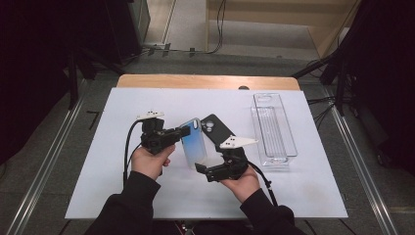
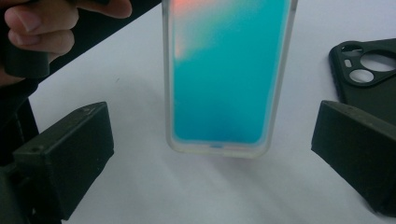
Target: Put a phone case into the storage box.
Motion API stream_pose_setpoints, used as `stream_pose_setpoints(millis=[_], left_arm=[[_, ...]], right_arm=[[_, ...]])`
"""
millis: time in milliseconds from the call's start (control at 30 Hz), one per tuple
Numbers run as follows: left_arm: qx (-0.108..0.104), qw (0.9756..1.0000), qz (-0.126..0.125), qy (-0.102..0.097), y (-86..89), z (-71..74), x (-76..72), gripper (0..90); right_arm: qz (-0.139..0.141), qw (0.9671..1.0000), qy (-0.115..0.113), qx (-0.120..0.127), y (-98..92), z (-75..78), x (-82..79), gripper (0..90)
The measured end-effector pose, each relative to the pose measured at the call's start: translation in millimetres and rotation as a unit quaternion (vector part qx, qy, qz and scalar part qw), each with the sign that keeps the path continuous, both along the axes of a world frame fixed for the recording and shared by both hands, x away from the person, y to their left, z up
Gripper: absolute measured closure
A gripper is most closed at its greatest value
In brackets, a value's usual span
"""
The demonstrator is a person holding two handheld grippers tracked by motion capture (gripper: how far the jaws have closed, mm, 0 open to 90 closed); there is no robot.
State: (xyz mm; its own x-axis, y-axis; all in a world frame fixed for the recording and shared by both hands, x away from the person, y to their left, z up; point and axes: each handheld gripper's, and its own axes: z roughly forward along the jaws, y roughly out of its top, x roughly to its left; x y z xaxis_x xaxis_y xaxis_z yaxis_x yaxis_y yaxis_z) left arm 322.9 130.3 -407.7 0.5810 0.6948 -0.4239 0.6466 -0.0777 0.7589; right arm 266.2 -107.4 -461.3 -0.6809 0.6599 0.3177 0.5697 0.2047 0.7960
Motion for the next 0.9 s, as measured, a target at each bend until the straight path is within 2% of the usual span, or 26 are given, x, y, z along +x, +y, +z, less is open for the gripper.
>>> stream_pose_setpoints(millis=[100,200,300,400,500,633,767,900], left_arm=[[0.002,0.9999,-0.007,-0.012,-2.0,-1.8,-2.3,80.7],[0.01,0.9996,-0.013,-0.024,-3.9,-3.1,-5.2,80.7],[0.005,0.9994,-0.012,-0.032,-4.7,-3.4,-8.6,80.8],[-0.003,0.9993,-0.013,-0.036,-4.8,-3.0,-10.9,80.8],[0.004,0.9988,-0.021,-0.045,-7.7,-3.0,-14.6,80.8],[0.003,0.9984,-0.029,-0.049,-13.8,-2.3,-20.1,80.7],[0.002,0.9982,-0.036,-0.049,-18.5,-2.4,-24.1,80.7],[-0.011,0.9985,-0.037,-0.04,-20.5,-1.9,-28.5,80.7]], right_arm=[[0.012,0.9999,0.002,0.004,-1.0,0.1,-0.1,0.0],[0.016,0.9999,0.002,-0.006,-0.9,2.7,-0.7,0.0],[0.01,0.9998,-0.002,-0.016,-0.6,6.9,-1.4,0.0],[0.007,0.9999,-0.005,-0.013,-1.7,11.1,-1.5,0.0],[-0.002,0.9996,-0.013,-0.024,-1.5,15.0,-1.4,0.0],[-0.016,0.9992,-0.021,-0.029,-1.4,19.3,-0.5,0.0],[-0.026,0.9991,-0.019,-0.027,-1.3,22.0,1.9,0.0],[-0.028,0.999,-0.021,-0.028,-0.2,23.7,2.6,0.0]])
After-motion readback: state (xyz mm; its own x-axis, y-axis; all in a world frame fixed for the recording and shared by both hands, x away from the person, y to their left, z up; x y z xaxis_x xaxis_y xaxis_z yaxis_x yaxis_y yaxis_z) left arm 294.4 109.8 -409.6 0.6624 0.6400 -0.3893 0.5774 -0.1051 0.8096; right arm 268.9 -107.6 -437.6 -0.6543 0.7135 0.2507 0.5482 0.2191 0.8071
